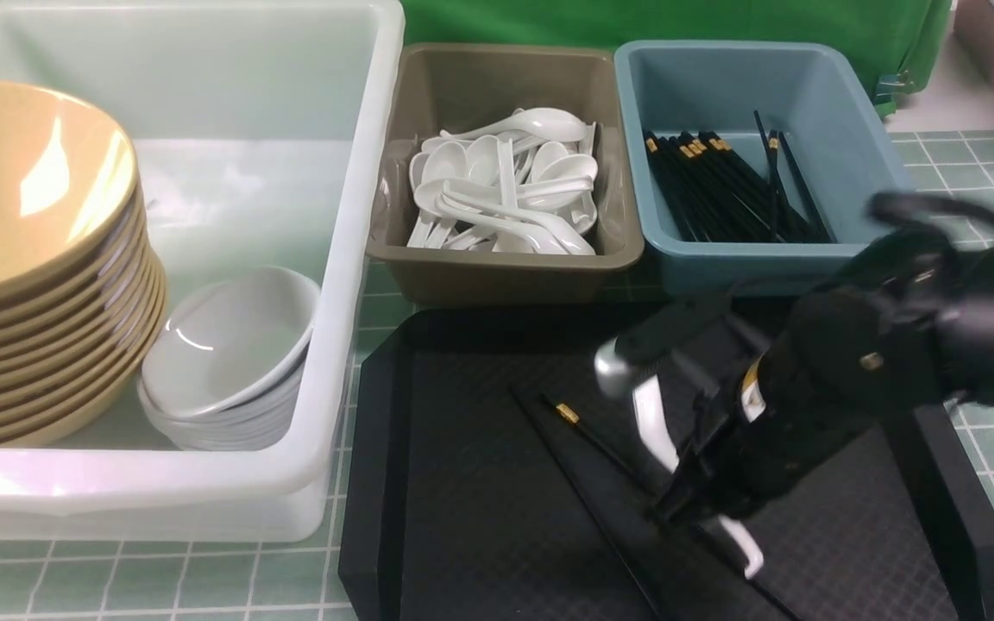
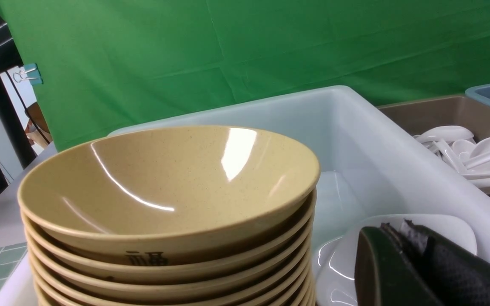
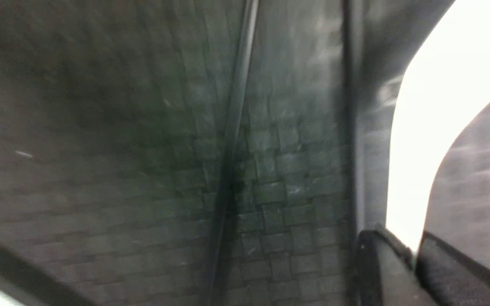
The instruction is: On blue table put chopsticks spoon bowls plates into blue grey white boxes.
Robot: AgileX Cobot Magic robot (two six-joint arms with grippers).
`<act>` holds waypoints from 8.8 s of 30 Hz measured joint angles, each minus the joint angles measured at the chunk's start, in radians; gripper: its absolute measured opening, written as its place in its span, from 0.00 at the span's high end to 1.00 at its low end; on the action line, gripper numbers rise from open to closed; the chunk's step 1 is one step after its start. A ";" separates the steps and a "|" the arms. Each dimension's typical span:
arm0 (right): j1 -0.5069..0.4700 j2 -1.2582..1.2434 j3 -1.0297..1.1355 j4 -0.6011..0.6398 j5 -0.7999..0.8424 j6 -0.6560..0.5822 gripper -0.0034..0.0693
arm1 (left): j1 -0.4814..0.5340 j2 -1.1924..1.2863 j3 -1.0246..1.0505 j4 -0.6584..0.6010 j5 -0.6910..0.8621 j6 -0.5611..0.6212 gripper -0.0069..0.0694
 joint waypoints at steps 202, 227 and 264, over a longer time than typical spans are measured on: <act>-0.225 -0.416 -0.046 0.005 -0.414 -0.166 0.90 | 0.000 0.000 0.040 -0.026 0.046 -0.034 0.91; -0.119 -0.901 0.894 0.006 -0.443 0.000 0.90 | 0.000 0.000 0.041 -0.026 0.047 -0.036 0.91; -0.662 -1.615 1.035 -0.005 -0.409 -0.083 0.89 | 0.000 0.000 0.041 -0.027 0.054 -0.036 0.91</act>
